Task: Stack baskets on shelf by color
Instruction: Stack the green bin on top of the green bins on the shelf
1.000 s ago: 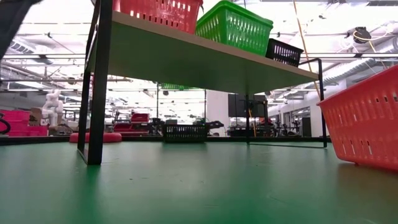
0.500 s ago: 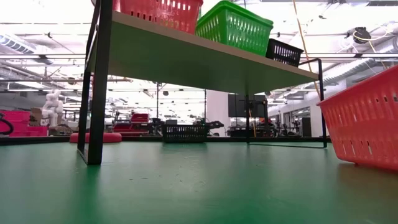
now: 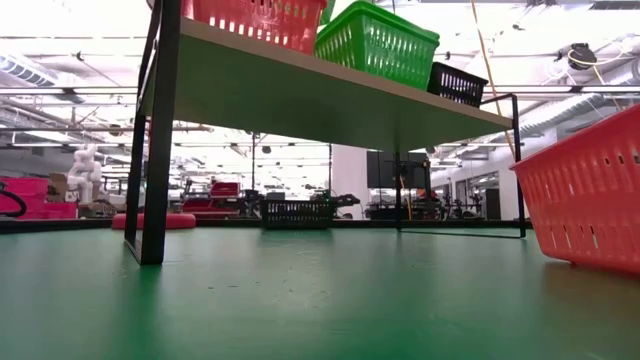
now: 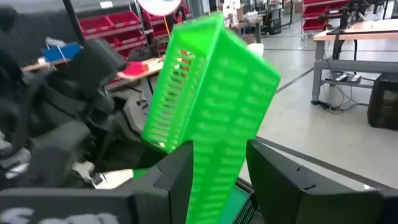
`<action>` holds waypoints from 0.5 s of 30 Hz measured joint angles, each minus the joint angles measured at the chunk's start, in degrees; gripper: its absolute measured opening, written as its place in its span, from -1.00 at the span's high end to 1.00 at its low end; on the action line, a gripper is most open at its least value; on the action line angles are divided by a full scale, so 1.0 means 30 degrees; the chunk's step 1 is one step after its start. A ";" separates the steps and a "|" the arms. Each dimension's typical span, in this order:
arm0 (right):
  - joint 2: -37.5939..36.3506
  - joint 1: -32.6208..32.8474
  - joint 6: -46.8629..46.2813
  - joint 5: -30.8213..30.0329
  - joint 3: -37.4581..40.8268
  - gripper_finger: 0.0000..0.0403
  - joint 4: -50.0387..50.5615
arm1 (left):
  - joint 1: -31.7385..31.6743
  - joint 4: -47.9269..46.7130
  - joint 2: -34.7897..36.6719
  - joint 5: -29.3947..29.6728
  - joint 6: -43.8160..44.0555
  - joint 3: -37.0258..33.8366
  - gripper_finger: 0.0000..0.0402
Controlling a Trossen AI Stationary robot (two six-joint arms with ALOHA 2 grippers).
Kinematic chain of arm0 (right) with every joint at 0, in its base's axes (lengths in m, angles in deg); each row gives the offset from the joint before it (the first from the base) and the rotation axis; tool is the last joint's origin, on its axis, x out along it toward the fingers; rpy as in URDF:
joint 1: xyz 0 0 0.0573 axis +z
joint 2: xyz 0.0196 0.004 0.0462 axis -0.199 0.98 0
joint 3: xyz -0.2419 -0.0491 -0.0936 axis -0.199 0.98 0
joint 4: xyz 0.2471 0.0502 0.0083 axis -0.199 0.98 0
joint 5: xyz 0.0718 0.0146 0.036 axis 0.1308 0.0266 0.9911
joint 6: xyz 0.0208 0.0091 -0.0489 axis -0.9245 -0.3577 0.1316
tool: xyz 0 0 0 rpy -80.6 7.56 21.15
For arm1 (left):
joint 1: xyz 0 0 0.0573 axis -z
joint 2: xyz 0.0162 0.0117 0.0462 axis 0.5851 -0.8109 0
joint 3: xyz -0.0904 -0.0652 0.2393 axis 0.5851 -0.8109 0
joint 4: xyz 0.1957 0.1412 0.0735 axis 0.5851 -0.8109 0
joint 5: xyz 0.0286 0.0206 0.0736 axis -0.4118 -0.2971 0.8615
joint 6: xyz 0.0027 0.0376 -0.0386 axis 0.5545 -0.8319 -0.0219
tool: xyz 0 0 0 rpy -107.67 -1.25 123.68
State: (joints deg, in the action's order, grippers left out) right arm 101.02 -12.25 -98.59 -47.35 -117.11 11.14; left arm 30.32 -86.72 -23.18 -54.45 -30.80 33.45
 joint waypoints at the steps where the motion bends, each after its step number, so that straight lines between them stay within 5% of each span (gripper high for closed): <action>1: 0.0000 0.0000 0.0009 0.0000 0.0000 0.32 -0.0216 | -0.0025 -0.0058 0.0000 0.0007 0.0000 -0.0057 0.97; 15: 0.0418 -0.0117 0.0317 -0.0962 -0.0007 0.40 -0.1907 | -0.0753 -0.0060 -0.0001 0.0203 -0.0797 -0.0176 0.96</action>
State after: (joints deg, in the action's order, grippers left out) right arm 102.28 -12.61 -97.64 -50.23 -117.13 5.42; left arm 28.06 -86.90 -23.18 -53.84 -33.19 32.93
